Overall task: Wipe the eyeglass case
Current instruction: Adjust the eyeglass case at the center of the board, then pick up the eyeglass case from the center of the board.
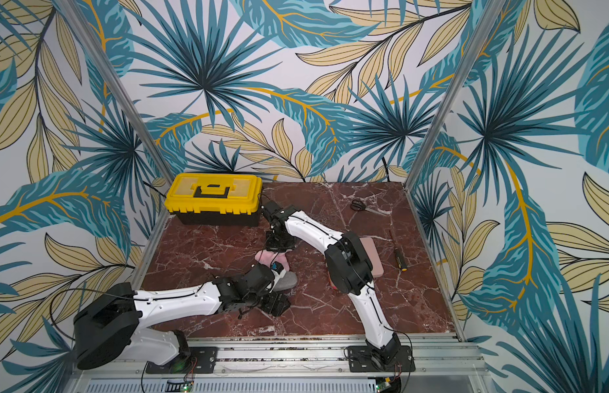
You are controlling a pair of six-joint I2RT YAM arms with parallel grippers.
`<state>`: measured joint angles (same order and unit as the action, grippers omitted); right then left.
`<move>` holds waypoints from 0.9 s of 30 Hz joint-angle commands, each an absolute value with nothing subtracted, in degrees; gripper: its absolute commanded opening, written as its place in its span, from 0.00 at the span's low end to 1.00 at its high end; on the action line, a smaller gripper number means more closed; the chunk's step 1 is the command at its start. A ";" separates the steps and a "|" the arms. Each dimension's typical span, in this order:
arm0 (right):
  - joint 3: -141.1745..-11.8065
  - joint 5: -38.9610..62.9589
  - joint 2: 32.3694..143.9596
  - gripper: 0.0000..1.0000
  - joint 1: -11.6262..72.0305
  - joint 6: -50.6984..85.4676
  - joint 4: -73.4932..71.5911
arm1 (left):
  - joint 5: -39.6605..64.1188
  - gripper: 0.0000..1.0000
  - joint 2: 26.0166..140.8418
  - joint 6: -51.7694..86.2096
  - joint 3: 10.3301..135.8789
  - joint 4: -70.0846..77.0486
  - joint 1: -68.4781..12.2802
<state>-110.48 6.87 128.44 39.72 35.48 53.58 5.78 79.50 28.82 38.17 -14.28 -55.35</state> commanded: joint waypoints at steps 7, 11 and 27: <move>-107.45 -0.85 116.16 0.00 36.71 30.74 59.41 | -6.16 0.95 68.47 17.78 39.41 -21.73 -50.49; -97.07 -1.52 109.04 0.00 35.78 32.06 58.47 | -3.70 0.98 70.51 15.12 37.23 -14.60 -46.47; -78.69 0.24 98.47 0.00 35.92 37.28 55.11 | 7.40 1.00 76.94 15.07 34.34 -9.43 -44.34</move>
